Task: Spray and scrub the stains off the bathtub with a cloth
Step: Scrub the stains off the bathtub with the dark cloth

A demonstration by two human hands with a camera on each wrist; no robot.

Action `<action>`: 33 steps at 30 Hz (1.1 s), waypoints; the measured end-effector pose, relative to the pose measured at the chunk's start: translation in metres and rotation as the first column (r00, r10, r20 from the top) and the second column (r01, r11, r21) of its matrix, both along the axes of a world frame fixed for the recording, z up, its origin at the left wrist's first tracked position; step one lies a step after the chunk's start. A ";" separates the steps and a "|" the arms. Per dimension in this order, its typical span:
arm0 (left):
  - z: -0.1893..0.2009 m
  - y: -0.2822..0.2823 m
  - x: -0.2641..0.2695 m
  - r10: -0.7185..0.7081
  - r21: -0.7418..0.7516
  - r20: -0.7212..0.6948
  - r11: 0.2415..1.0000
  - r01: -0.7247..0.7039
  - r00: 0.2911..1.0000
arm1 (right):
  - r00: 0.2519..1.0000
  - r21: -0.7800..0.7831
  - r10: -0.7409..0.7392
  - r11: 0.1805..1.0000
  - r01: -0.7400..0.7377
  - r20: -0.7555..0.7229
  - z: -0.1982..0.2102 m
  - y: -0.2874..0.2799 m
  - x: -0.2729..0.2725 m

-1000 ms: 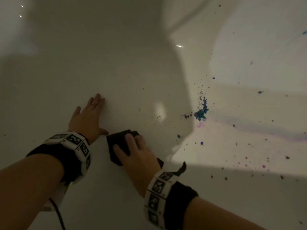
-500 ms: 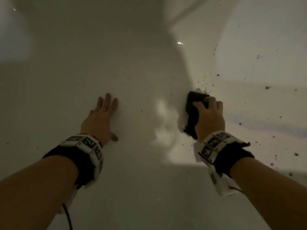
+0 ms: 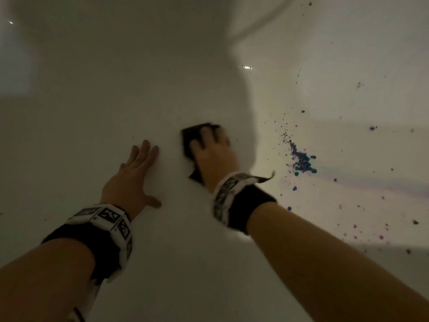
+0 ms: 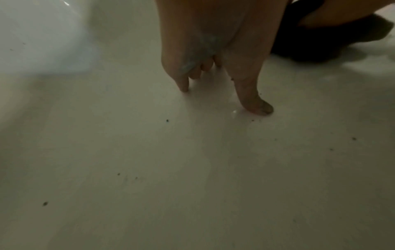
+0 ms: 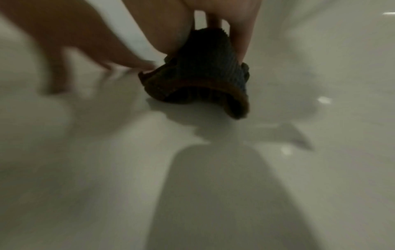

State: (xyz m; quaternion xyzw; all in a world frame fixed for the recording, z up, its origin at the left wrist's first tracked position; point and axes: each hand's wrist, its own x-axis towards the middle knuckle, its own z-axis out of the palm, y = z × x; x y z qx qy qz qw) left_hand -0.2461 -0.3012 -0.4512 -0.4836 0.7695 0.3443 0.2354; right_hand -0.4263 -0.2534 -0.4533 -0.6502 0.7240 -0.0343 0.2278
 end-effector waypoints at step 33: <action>0.013 -0.001 -0.083 -0.184 -0.151 0.153 0.967 0.207 0.971 | 0.972 0.243 -0.188 0.945 0.218 -0.142 0.038 -0.035 -0.154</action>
